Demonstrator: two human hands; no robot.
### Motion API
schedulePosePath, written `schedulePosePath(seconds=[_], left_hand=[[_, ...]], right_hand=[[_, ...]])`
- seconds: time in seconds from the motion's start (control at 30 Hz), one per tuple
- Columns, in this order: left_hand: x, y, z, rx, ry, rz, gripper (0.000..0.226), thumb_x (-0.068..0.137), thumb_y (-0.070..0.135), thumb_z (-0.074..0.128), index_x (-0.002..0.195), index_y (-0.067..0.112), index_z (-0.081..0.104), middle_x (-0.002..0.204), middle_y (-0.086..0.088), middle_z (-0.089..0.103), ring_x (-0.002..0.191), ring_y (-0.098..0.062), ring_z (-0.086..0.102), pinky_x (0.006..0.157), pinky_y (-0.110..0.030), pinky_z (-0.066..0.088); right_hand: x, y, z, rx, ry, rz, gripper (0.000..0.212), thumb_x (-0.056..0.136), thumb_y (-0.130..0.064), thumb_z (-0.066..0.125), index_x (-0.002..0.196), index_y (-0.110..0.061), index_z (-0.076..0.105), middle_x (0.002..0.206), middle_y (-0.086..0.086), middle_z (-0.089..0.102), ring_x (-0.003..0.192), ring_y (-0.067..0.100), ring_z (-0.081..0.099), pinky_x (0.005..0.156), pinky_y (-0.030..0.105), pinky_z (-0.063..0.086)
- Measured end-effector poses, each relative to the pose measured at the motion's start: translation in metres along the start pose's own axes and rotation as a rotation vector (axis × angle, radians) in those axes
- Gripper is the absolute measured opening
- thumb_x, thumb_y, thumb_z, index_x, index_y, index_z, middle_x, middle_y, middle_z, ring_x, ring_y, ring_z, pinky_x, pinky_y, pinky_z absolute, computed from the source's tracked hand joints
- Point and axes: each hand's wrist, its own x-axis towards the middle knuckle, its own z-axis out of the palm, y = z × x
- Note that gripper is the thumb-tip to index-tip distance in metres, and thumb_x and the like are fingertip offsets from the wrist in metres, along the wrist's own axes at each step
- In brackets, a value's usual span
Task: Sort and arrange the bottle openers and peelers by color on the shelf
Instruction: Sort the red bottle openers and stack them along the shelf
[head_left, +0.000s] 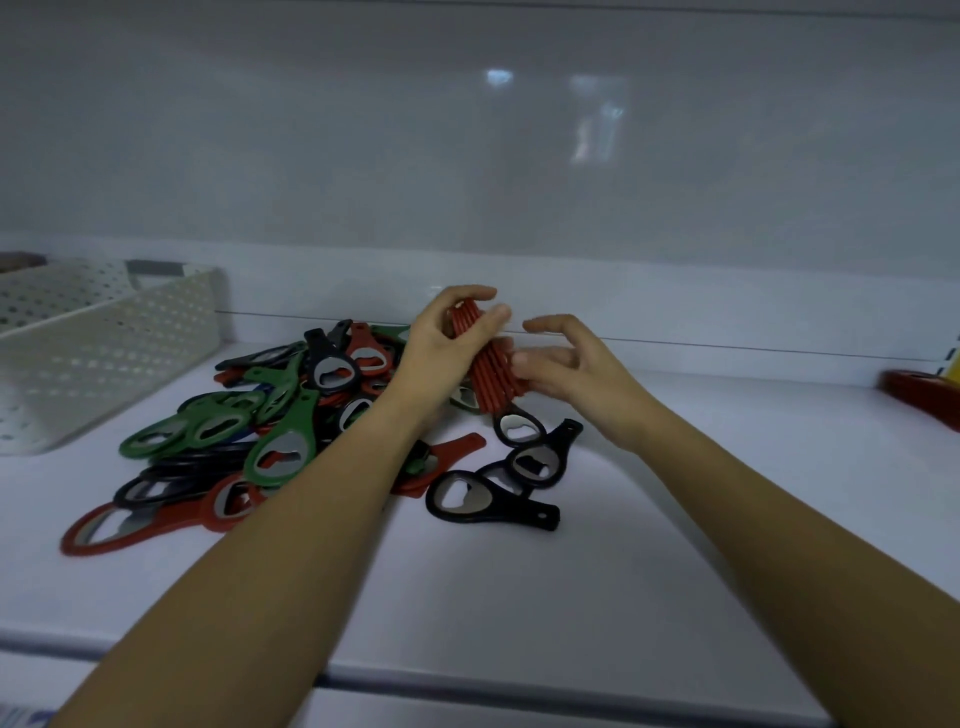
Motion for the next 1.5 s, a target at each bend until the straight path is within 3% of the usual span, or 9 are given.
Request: schedulePosePath(seconds=[0.2,0.3,0.53,0.8,0.93,1.17,1.3,1.37,1.5], left_hand=[[0.001,0.006,0.006,-0.276,0.089,-0.125,0.009,0.093,0.022,0.052,0.098,0.018,0.059,0.096,-0.005,0.06,0.08,-0.014,0.067,0.076,-0.029,0.057],[0.001,0.006,0.007,-0.294,0.091,-0.123,0.008,0.093,0.019,0.053,0.098,0.019,0.06,0.096,-0.005,0.059,0.081,-0.015,0.066,0.076,-0.029,0.057],[0.002,0.008,0.01,-0.392,0.098,-0.124,0.005,0.092,0.018,0.054,0.092,0.018,0.059,0.093,-0.004,0.06,0.079,-0.013,0.068,0.074,-0.028,0.056],[-0.003,0.029,0.032,-0.458,0.072,-0.084,0.006,0.094,0.018,0.051,0.094,0.016,0.056,0.094,-0.005,0.058,0.088,-0.018,0.065,0.07,-0.028,0.058],[-0.004,0.037,0.079,-0.431,-0.091,-0.189,0.02,0.096,0.033,0.045,0.106,0.019,0.055,0.106,-0.007,0.059,0.099,-0.018,0.062,0.087,-0.032,0.053],[-0.014,0.023,0.204,-0.04,-0.304,-0.434,0.054,0.098,0.052,0.025,0.141,0.02,0.034,0.126,-0.005,0.05,0.109,-0.021,0.053,0.096,-0.036,0.039],[-0.031,-0.004,0.269,0.359,-0.505,-0.306,0.046,0.099,0.047,0.024,0.125,0.016,0.048,0.125,-0.006,0.052,0.119,-0.022,0.047,0.096,-0.031,0.036],[-0.038,-0.018,0.295,0.529,-0.6,-0.243,0.054,0.099,0.047,0.027,0.139,0.012,0.036,0.144,-0.008,0.039,0.132,-0.024,0.037,0.106,-0.031,0.027],[-0.039,-0.041,0.328,0.904,-0.692,-0.013,0.055,0.1,0.044,0.026,0.139,0.008,0.036,0.144,-0.015,0.039,0.131,-0.03,0.037,0.11,-0.038,0.028]], right_hand=[[-0.001,0.002,0.015,-0.015,-0.06,-0.029,0.024,0.082,-0.005,0.066,0.082,-0.013,0.043,0.089,0.009,0.069,0.077,0.018,0.07,0.076,0.033,0.058],[-0.002,0.001,0.017,-0.013,-0.043,-0.035,0.026,0.082,-0.003,0.066,0.079,-0.012,0.041,0.086,0.005,0.067,0.073,0.014,0.069,0.072,0.031,0.058],[-0.002,-0.003,0.019,-0.055,-0.021,-0.034,0.036,0.079,-0.001,0.069,0.068,-0.016,0.037,0.107,0.024,0.064,0.089,0.035,0.068,0.085,0.054,0.052],[-0.017,-0.032,0.006,-0.198,0.069,-0.051,0.041,0.074,-0.009,0.075,0.062,-0.016,0.036,0.1,0.021,0.067,0.083,0.03,0.07,0.08,0.051,0.055],[-0.052,-0.039,-0.039,-0.312,0.184,-0.006,0.042,0.075,-0.007,0.074,0.06,-0.015,0.035,0.084,0.017,0.066,0.081,0.029,0.07,0.078,0.046,0.056],[-0.135,-0.024,-0.166,-0.6,0.407,0.246,0.042,0.074,-0.01,0.076,0.058,-0.014,0.037,0.081,0.019,0.07,0.077,0.033,0.07,0.071,0.044,0.054],[-0.18,-0.012,-0.235,-0.865,0.521,0.441,0.038,0.077,-0.014,0.073,0.062,-0.014,0.037,0.08,0.014,0.065,0.058,0.02,0.056,0.047,0.022,0.038],[-0.194,-0.005,-0.258,-0.935,0.559,0.535,0.033,0.079,-0.017,0.071,0.071,-0.013,0.039,0.073,0.009,0.058,0.054,0.015,0.048,0.045,0.024,0.033],[-0.197,0.008,-0.283,-1.004,0.642,0.614,0.037,0.081,-0.02,0.07,0.091,-0.007,0.037,0.066,0.003,0.043,0.055,0.014,0.041,0.045,0.028,0.027]])
